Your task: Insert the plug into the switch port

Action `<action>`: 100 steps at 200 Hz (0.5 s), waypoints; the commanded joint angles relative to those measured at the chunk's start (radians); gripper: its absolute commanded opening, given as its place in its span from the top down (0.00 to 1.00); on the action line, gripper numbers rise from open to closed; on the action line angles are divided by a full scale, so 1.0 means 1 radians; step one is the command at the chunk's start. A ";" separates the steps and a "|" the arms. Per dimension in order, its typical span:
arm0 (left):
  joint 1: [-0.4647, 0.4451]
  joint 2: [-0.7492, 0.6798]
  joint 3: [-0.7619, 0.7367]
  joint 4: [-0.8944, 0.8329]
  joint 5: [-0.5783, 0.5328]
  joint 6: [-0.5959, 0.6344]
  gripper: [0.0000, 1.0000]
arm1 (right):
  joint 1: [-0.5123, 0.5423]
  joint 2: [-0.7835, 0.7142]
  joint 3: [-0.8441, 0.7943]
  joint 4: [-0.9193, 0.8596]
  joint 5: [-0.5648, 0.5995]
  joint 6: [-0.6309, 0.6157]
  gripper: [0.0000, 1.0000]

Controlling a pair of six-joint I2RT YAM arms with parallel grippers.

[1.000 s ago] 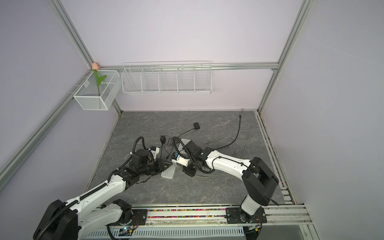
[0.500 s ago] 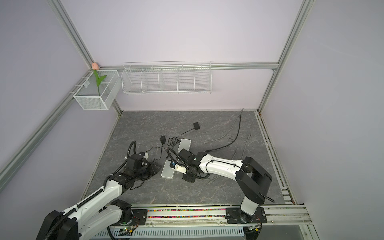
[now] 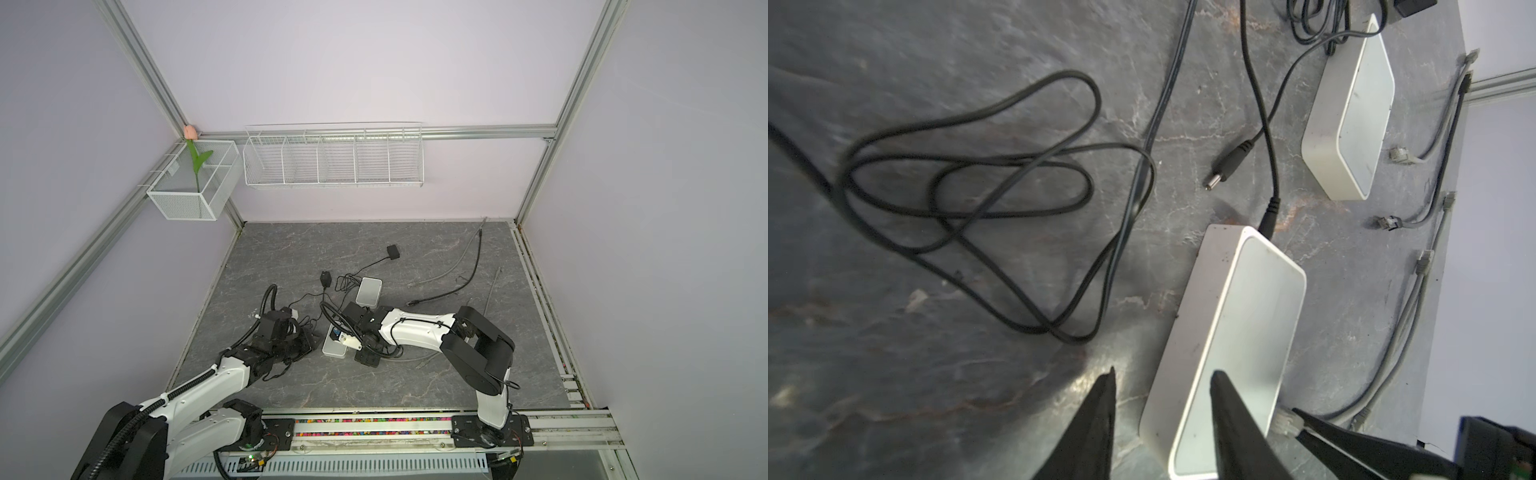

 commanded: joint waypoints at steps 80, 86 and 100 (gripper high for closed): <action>0.005 0.110 0.006 0.087 0.061 0.030 0.63 | 0.032 0.043 0.033 -0.049 0.037 0.007 0.93; 0.005 0.113 0.007 0.090 0.063 0.030 0.63 | 0.032 0.041 0.034 -0.050 0.039 0.009 0.93; 0.004 0.117 0.003 0.094 0.063 0.030 0.63 | 0.033 0.032 0.030 -0.052 0.047 0.010 0.93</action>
